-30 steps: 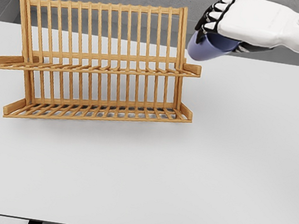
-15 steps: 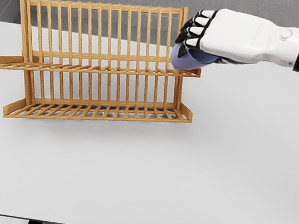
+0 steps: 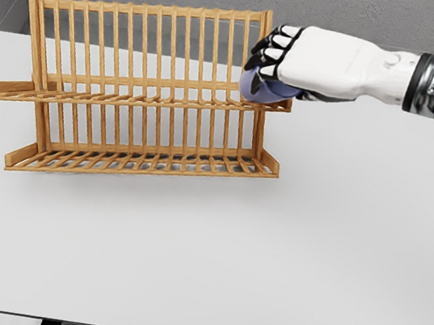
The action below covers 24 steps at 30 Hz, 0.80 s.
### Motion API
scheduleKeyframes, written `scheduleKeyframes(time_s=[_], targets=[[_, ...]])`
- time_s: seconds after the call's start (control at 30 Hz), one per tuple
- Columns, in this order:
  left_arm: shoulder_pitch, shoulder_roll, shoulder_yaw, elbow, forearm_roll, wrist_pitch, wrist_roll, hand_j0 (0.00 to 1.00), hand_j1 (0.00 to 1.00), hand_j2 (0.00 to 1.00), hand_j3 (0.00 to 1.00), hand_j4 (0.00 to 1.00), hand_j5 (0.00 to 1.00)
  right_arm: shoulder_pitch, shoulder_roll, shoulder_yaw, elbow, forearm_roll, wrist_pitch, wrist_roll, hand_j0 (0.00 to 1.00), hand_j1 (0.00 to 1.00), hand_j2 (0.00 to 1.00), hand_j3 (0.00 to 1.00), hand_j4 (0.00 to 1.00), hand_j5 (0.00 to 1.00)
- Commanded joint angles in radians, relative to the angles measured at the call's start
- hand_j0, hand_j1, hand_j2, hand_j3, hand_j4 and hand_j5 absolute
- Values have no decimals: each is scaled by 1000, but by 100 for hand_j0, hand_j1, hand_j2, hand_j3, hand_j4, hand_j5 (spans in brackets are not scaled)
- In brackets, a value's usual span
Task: Right arm put cup on second shelf
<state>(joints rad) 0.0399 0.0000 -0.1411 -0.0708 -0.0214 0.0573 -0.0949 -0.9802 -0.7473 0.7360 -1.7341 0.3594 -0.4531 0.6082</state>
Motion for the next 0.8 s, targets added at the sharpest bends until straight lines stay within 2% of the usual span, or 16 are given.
scheduleKeyframes(time_s=[0.0,0.03,0.2,0.27,0.37,0.47,0.5,0.6,0.7,0.77], targets=[[0,0,0,0,0,-1,0,100,100,100,100,100,100,0,5,8,1,1,13,3,65,65,65,65,65,65],[0,0,0,0,0,1,0,100,100,100,100,100,100,0,5,8,1,1,14,3,100,100,100,100,100,100],[0,0,0,0,0,1,0,100,100,100,100,100,100,-11,-4,-23,-7,-2,8,3,100,100,100,100,100,100],[0,0,-2,0,0,-1,0,100,100,100,100,100,100,11,-14,-205,1,-3,-1,3,100,100,100,100,100,100],[0,0,0,0,0,-1,0,100,100,100,100,100,100,124,-96,-313,60,-11,-6,3,100,100,100,100,100,100],[0,0,0,0,0,-1,0,100,100,100,100,100,100,331,-96,-526,90,-13,-13,3,100,100,100,100,100,100],[0,0,0,0,0,1,0,100,100,100,100,100,100,370,-84,-558,102,-13,-47,3,100,100,100,100,100,100],[0,0,0,0,0,-1,0,100,100,100,100,100,100,551,42,-764,102,-8,-130,3,100,100,100,100,100,100],[0,0,0,0,0,1,0,100,100,100,100,100,100,644,92,-759,100,1,-158,3,100,100,100,100,100,100],[0,0,0,0,0,-1,0,100,100,100,100,100,100,669,95,-759,99,10,-158,3,100,100,100,100,100,100]])
